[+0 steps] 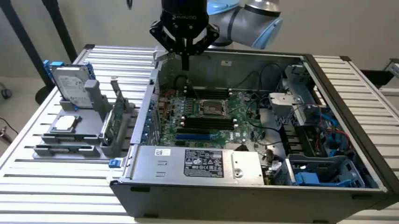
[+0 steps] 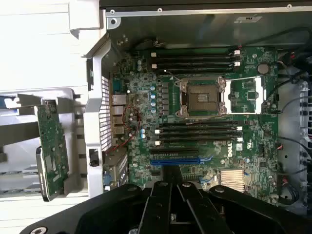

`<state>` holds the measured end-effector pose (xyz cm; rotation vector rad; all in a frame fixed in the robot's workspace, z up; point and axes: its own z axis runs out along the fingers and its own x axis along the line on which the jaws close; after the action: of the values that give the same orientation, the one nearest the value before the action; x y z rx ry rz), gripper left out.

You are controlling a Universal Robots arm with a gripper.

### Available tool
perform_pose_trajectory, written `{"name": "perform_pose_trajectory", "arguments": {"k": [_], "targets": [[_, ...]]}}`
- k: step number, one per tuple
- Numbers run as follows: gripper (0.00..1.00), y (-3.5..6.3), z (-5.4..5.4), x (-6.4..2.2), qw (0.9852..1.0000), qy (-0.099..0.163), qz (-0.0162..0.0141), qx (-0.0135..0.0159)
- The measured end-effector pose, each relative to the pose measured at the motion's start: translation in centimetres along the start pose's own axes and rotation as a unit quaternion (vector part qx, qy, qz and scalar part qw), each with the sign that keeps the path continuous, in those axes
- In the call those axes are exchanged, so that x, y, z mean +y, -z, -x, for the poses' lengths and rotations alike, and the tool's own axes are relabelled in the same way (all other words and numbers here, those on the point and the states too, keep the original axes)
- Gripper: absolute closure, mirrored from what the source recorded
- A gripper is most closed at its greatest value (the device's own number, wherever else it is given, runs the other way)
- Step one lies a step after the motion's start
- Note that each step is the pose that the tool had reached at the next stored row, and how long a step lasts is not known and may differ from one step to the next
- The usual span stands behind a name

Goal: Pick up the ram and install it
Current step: 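Reach for the ram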

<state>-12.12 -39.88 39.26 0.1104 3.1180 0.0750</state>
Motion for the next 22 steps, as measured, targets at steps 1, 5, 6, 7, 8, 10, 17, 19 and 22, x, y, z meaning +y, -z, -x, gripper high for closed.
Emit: {"name": "perform_pose_trajectory", "arguments": {"k": [1,5,6,7,8,10,17,19,22], "targets": [[0.89,0.0,0.0,0.0,1.0,0.0,0.0,0.0],[0.89,0.0,0.0,0.0,1.0,0.0,0.0,0.0],[0.89,0.0,0.0,0.0,1.0,0.0,0.0,0.0],[0.89,0.0,0.0,0.0,1.0,0.0,0.0,0.0],[0.89,0.0,0.0,0.0,1.0,0.0,0.0,0.0],[0.89,0.0,0.0,0.0,1.0,0.0,0.0,0.0],[0.89,0.01,-1.7,-0.41,1.0,0.0,0.0,0.0],[0.89,0.0,-2.6,-0.58,1.0,0.0,0.0,0.0],[0.89,-0.02,-4.0,-0.85,1.0,0.0,0.0,0.0]]}}
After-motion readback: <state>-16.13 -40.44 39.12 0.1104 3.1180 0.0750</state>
